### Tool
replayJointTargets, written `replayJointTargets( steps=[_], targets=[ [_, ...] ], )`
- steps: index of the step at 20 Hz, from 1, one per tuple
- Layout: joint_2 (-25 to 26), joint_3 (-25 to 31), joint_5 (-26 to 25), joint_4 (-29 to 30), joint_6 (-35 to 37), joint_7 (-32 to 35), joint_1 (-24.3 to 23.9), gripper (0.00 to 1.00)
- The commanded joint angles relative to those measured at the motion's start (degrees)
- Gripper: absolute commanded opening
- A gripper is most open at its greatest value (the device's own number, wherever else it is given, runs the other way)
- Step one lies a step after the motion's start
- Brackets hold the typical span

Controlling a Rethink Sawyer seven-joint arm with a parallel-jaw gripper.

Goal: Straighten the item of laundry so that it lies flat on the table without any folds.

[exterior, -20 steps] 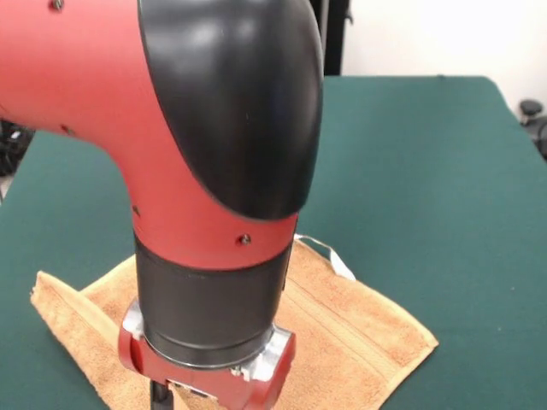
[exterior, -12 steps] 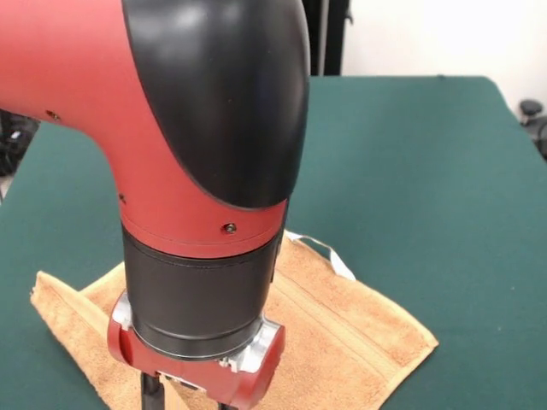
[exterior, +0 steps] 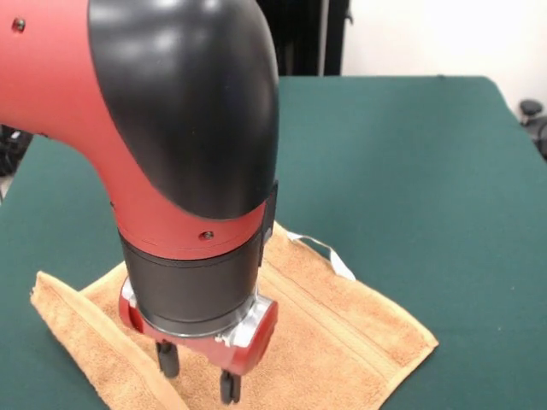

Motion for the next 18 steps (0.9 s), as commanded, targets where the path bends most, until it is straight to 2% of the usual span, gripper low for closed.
replayJointTargets(
  steps=[1, 8, 14, 18],
  targets=[
    [3.6, 5.2, -1.1, 5.9, 9.4, 5.0, 1.5, 1.0],
    [5.0, 7.8, -1.9, 6.9, 5.5, 5.5, 1.8, 1.0],
    [7.9, 7.3, -1.4, 5.2, 0.6, 5.6, 0.6, 1.0],
    [9.0, 6.1, -1.0, 4.4, -0.2, 6.1, 0.1, 1.0]
  ],
)
